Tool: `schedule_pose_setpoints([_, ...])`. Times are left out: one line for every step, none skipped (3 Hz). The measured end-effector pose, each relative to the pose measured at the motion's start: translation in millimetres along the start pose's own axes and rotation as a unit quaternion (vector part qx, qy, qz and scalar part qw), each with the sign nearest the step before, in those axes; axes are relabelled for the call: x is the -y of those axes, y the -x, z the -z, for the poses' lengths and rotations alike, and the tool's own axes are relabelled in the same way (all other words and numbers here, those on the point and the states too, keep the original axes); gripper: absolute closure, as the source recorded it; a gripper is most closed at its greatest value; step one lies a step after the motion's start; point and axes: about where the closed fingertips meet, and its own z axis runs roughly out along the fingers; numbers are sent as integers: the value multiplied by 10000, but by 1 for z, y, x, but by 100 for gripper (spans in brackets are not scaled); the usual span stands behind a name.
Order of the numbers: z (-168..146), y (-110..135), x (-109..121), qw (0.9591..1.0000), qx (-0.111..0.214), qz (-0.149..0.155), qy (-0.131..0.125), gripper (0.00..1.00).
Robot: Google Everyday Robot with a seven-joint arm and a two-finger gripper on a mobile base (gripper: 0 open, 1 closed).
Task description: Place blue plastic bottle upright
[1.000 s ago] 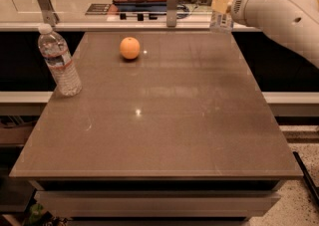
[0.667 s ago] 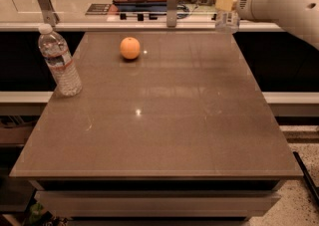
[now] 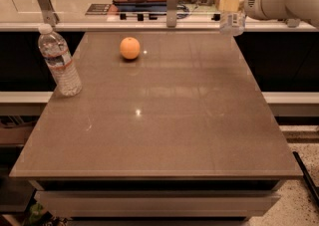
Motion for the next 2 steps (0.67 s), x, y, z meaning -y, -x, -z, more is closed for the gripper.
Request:
schedule_pose_setpoints([-2,-14,-18,9981,-398,193,427,100])
schedule_pose_setpoints([3,-30,-30,9941,-794,382,628,100])
